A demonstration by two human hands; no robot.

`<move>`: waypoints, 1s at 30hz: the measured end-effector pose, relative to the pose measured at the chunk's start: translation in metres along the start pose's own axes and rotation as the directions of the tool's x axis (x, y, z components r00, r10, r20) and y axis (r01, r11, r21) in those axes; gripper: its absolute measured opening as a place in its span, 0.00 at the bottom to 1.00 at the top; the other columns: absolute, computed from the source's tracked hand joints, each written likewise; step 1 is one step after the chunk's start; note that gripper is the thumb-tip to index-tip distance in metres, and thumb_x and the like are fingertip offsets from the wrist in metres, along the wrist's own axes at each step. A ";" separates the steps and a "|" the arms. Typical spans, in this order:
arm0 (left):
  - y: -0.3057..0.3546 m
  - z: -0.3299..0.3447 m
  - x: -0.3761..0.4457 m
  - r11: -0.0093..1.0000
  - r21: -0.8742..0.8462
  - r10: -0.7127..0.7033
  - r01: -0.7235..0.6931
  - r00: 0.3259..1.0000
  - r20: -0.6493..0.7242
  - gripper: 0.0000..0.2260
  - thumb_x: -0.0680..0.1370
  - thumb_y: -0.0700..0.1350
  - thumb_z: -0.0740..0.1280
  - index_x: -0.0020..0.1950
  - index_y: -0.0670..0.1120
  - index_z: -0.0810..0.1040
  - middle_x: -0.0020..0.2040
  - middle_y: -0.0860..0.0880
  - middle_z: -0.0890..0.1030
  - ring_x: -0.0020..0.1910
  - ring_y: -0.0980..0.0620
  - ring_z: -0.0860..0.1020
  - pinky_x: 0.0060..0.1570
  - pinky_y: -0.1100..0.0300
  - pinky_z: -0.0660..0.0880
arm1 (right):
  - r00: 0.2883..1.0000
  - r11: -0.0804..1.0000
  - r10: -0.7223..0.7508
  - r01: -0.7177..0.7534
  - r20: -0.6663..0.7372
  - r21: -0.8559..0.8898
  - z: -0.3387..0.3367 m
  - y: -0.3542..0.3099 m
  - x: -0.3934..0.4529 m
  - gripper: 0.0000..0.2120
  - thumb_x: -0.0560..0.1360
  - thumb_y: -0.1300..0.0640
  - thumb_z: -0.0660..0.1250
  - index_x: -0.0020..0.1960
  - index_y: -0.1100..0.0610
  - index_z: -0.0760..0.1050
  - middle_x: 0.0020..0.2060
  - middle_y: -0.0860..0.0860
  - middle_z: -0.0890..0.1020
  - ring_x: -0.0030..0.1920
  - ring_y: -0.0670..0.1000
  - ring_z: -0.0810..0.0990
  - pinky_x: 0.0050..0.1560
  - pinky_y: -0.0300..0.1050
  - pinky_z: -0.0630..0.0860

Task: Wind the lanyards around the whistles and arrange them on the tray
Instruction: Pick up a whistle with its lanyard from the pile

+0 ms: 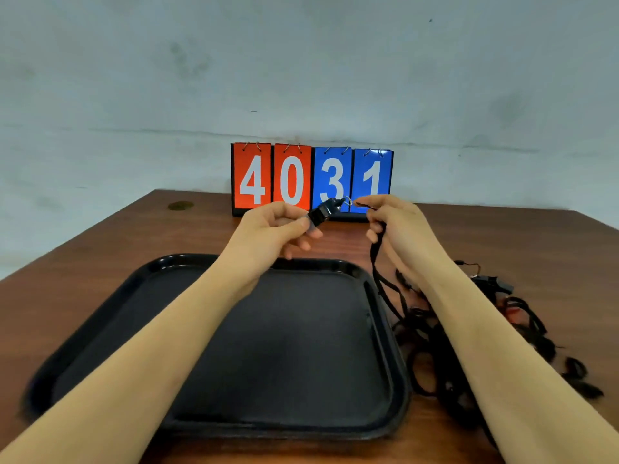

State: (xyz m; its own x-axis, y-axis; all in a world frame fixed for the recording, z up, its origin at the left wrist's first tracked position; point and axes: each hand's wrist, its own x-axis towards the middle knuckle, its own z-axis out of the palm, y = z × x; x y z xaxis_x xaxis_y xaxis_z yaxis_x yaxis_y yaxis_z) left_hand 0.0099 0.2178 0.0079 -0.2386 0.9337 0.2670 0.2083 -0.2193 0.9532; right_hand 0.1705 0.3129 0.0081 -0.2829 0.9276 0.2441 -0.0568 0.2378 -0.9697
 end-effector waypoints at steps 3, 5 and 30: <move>0.000 0.002 -0.007 0.974 -0.226 0.011 -0.008 1.000 0.012 0.05 0.77 0.38 0.62 0.49 0.42 0.78 0.43 0.46 0.84 0.33 0.56 0.76 0.31 0.66 0.71 | 0.999 0.998 -0.046 0.045 -0.027 -0.052 0.011 0.004 0.003 0.08 0.76 0.68 0.60 0.50 0.60 0.75 0.36 0.49 0.77 0.29 0.46 0.71 0.36 0.36 0.72; -0.002 0.000 -0.008 0.939 -0.343 0.015 -0.012 1.000 0.005 0.05 0.77 0.38 0.63 0.50 0.42 0.78 0.44 0.46 0.84 0.32 0.56 0.76 0.31 0.65 0.70 | 0.999 0.998 -0.031 0.031 0.009 0.050 0.016 0.012 0.004 0.05 0.77 0.65 0.61 0.48 0.61 0.76 0.33 0.51 0.80 0.26 0.46 0.72 0.33 0.39 0.72; -0.025 -0.009 -0.008 0.831 -0.556 -0.040 0.002 0.998 -0.056 0.08 0.71 0.40 0.68 0.49 0.41 0.80 0.40 0.48 0.82 0.37 0.57 0.79 0.35 0.66 0.76 | 0.895 0.662 -0.400 0.430 0.195 -0.614 0.034 0.033 -0.020 0.05 0.75 0.60 0.64 0.49 0.54 0.77 0.42 0.45 0.80 0.44 0.42 0.77 0.47 0.31 0.72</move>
State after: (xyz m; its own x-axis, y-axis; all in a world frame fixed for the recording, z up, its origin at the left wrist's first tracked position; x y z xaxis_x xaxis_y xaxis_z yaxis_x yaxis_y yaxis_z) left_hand -0.0023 0.2135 -0.0162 -0.2993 0.9244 0.2364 -0.3551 -0.3379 0.8716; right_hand 0.1422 0.2921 -0.0289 -0.4176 0.6791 0.6036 0.4287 0.7330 -0.5282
